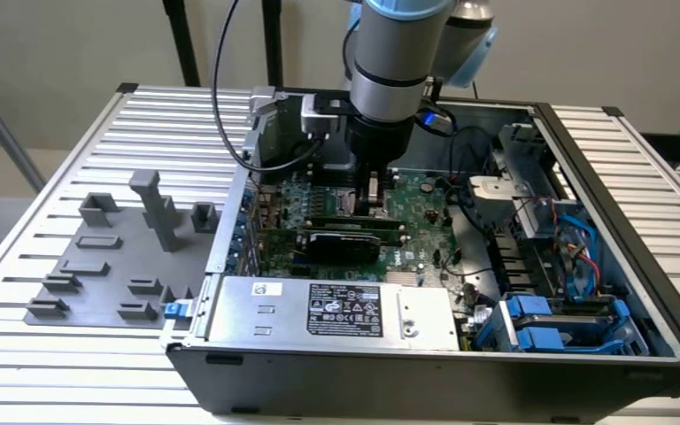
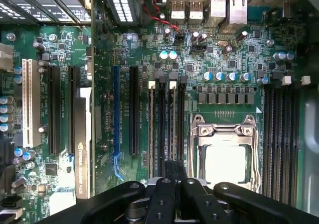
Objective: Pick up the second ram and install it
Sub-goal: 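Press down the second ram until it locks into place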
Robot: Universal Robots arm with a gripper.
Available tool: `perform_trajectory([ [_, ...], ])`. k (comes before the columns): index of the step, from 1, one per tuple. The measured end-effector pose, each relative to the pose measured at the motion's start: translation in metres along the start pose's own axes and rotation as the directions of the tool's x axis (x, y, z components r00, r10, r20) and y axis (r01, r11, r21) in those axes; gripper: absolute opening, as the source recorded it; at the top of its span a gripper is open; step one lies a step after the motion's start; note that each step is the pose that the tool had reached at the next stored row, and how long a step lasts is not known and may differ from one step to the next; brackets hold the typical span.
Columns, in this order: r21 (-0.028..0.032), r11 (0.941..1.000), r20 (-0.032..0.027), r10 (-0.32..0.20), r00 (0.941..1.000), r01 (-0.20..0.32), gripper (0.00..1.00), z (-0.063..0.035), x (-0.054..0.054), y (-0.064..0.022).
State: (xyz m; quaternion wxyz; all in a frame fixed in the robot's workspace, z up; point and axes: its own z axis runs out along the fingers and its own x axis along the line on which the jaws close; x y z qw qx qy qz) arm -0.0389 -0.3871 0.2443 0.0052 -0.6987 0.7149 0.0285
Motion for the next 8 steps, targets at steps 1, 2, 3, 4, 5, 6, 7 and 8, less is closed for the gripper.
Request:
perform_trajectory([
  [1,0.0001,1.0000,0.0002,0.000,1.0000,0.000,0.11,0.0000,0.0000,0.0000],
  [2,0.0001,1.0000,0.0003,0.000,1.0000,0.000,0.11,0.0000,0.0000,0.0000],
  [3,0.0001,1.0000,0.0002,0.000,1.0000,0.000,0.11,0.0000,0.0000,0.0000],
  [4,0.0000,1.0000,0.0000,0.000,1.0000,0.000,0.11,-0.0002,0.0000,0.0000],
  [5,0.0000,1.0000,-0.0001,0.000,1.0000,0.000,0.11,-0.0002,0.0000,0.0000],
  [6,0.0000,1.0000,0.0000,0.000,1.0000,0.000,0.11,-0.0002,0.0000,0.0000],
  [7,0.0000,1.0000,-0.0001,0.000,1.0000,0.000,0.11,-0.0003,0.0000,0.0000],
  [8,0.0000,1.0000,0.0000,0.000,1.0000,0.000,0.11,-0.0004,0.0000,0.0000],
])
